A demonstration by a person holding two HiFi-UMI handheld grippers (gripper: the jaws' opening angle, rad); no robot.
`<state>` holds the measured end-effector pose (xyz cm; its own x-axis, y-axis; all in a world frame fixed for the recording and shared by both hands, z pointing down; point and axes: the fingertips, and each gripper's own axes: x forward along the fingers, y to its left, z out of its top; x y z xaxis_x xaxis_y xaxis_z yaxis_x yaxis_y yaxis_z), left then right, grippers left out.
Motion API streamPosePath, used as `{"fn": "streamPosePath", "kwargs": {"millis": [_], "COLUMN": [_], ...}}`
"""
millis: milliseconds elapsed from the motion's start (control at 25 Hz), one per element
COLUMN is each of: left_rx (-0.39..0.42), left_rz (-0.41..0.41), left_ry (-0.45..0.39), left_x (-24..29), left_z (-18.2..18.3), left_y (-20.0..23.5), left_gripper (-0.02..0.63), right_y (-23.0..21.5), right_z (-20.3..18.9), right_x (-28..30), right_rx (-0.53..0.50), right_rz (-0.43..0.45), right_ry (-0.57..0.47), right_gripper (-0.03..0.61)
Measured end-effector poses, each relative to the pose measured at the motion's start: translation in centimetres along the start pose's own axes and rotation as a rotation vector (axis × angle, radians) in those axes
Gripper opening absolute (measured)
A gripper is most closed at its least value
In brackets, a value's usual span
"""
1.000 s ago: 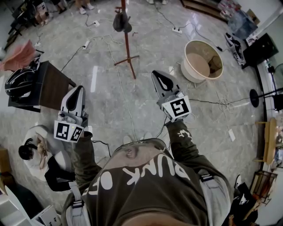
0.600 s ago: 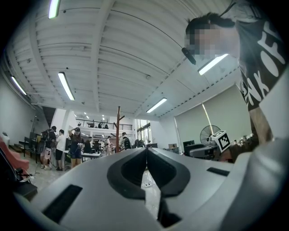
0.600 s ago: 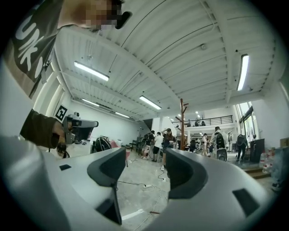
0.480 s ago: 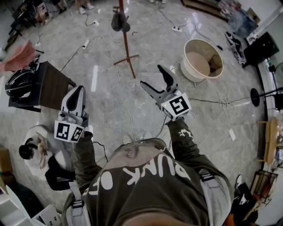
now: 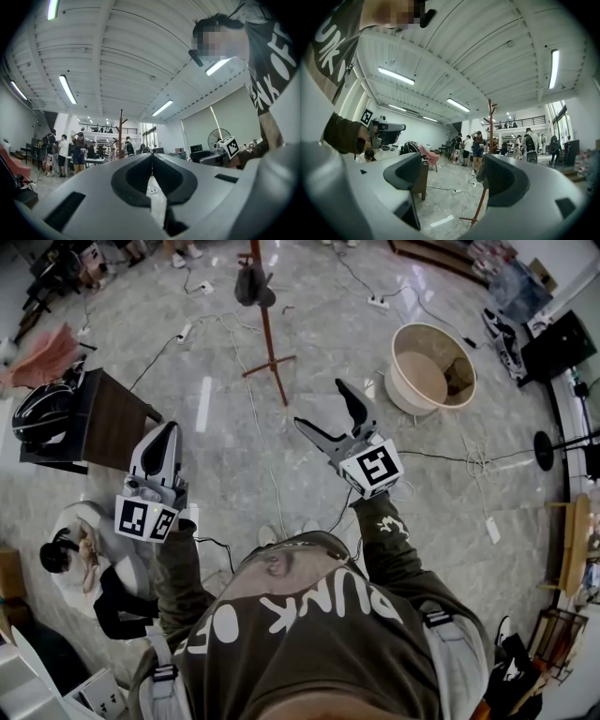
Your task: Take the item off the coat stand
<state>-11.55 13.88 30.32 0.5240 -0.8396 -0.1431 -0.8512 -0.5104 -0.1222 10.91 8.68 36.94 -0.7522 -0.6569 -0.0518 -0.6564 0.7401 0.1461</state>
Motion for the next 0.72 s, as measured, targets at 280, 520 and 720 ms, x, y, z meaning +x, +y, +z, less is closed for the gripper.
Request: {"fn": "streamPosePath", "kwargs": {"millis": [280,520,720], "left_rx": [-0.009,-0.003,-0.001], "left_rz": [0.018,0.020,0.019], "left_ry": [0.018,0.036,0.038], "left_x": [1.4,2.4,3.8], "left_z": [-0.7,-1.0,-1.3], "left_y": [-2.5,-3.9,-3.1], "left_gripper": [0.006,0.006,0.006], "right_y": [-1.8,-3.4,-4.5], "right_z": [-1.0,-1.1,-1.6], "right_x": [-1.5,-2.4,-1.4], "right_rx": [0.006,0.013,0.022], "right_rz": [0.027,0.020,0.027], "right_ry": [0.006,0.002,-0.001], "right_gripper": [0.417,0.417,0.417]}}
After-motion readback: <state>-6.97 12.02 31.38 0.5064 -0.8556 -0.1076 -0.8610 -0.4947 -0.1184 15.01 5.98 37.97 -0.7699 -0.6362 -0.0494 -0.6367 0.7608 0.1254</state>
